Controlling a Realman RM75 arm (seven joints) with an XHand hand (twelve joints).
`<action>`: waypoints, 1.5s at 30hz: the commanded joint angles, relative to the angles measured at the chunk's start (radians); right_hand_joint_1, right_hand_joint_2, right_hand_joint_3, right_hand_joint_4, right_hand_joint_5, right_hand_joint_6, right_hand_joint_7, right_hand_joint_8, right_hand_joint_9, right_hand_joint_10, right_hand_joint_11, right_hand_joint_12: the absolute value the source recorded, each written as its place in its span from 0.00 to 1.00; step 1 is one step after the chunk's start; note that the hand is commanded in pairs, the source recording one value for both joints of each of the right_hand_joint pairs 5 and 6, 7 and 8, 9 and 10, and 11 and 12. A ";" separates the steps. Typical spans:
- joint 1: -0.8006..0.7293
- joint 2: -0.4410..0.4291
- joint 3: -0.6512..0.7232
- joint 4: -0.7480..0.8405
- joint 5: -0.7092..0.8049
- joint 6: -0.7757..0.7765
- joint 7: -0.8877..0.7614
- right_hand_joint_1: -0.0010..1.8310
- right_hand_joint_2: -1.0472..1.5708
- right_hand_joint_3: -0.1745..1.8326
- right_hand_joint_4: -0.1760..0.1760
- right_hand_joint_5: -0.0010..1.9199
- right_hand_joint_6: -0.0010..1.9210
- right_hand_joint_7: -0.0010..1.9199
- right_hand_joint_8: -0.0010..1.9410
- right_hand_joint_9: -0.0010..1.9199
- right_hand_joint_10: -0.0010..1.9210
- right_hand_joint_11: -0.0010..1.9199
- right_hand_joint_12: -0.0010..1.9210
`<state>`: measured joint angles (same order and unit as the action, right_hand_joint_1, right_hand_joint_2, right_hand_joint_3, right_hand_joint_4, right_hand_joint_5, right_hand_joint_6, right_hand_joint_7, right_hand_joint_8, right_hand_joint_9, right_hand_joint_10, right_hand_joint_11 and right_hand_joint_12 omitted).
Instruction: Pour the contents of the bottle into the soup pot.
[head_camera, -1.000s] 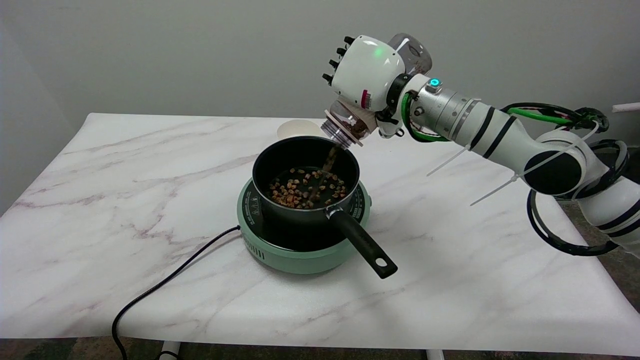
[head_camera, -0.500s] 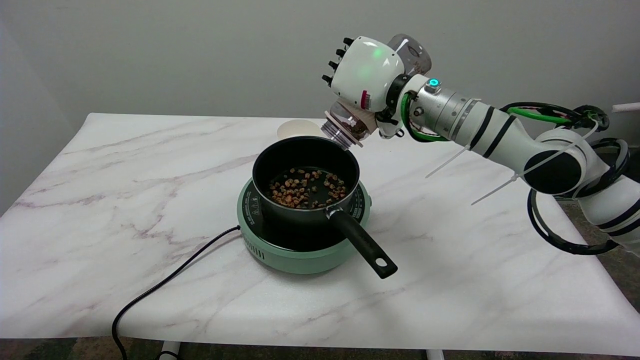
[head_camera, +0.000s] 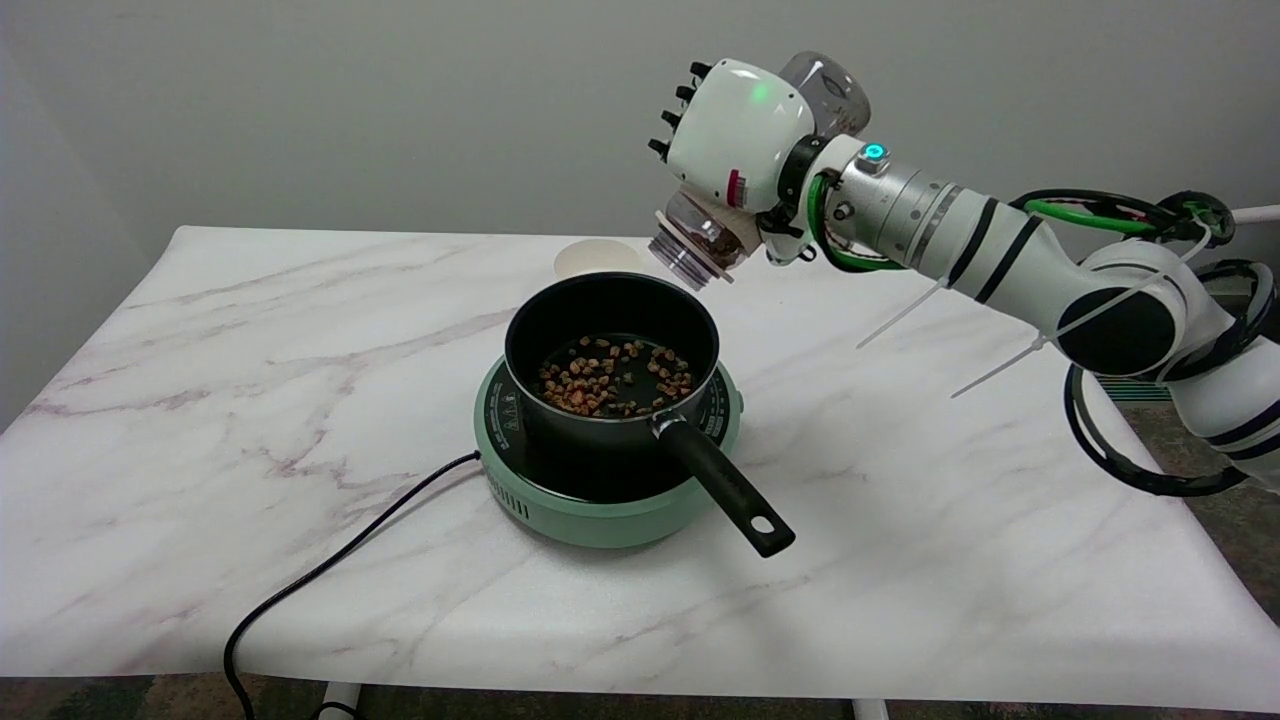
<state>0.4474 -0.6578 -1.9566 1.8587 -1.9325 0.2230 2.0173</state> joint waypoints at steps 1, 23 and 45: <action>0.067 0.034 -0.014 0.008 -0.006 0.018 0.004 0.69 0.77 0.33 0.50 0.76 0.76 0.72 0.71 0.65 0.65 0.54 0.54; 0.193 0.051 -0.125 0.010 0.032 0.013 0.006 0.68 0.78 0.33 0.50 0.76 0.76 0.72 0.71 0.66 0.66 0.54 0.54; 0.181 0.060 -0.162 0.006 0.022 0.001 0.026 0.70 0.77 0.33 0.50 0.72 0.72 0.71 0.70 0.65 0.65 0.54 0.54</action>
<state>0.6254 -0.6058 -2.0996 1.8666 -1.8888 0.2373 2.0220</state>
